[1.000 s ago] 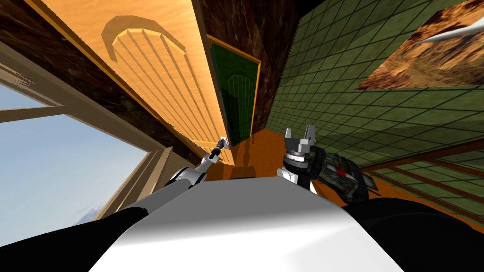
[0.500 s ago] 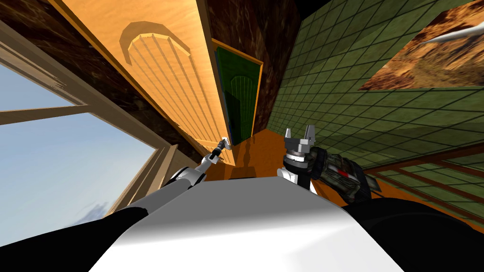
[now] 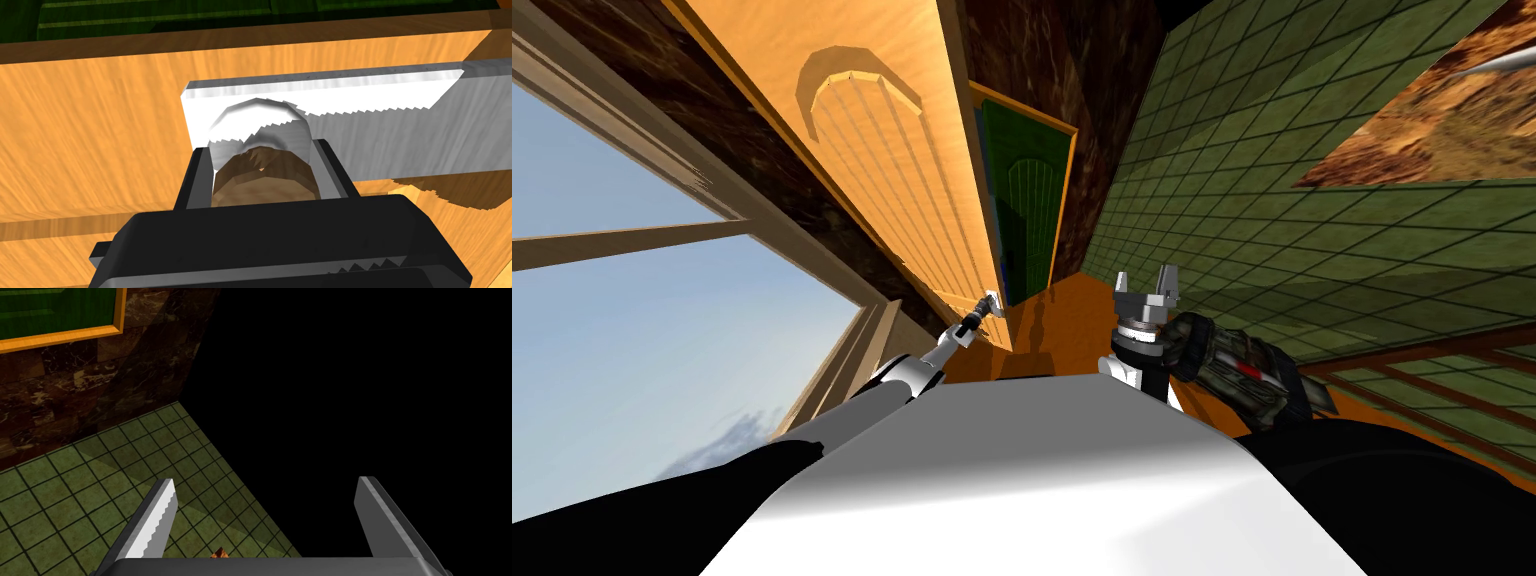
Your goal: Pull the door open
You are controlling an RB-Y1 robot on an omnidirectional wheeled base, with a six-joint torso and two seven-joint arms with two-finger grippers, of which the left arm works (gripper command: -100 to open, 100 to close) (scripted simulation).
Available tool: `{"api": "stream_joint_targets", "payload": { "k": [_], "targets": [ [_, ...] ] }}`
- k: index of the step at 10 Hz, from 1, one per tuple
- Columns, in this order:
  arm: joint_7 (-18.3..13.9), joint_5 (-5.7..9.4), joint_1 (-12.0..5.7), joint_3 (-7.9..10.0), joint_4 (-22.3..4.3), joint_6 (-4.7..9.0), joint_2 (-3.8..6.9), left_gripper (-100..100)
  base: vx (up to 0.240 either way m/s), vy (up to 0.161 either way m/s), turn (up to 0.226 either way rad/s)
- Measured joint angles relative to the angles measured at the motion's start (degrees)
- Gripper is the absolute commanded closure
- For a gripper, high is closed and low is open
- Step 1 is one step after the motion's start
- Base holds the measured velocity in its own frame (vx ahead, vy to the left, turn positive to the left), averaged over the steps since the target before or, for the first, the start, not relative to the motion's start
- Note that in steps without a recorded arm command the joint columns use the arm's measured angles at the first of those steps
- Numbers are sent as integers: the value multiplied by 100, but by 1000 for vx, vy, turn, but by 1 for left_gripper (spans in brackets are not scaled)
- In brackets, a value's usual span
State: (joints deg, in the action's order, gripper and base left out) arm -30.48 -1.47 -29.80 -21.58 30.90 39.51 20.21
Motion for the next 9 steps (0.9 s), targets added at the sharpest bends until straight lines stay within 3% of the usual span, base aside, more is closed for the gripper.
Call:
{"api": "stream_joint_targets", "payload": {
  "k": [2, 5, 7, 9],
  "targets": [
    [-88, -46, 66, -118, 26, 69, 50, 100, -22, 8, 118],
    [-407, -170, 123, -448, 7, 564, 287, 100, -9, 7, 136],
    [-658, -267, 246, -705, 228, 833, 528, 100, -11, 15, 108],
    [-799, -317, 346, -841, 309, 1061, 685, 100, -9, 14, 120]
  ]
}}
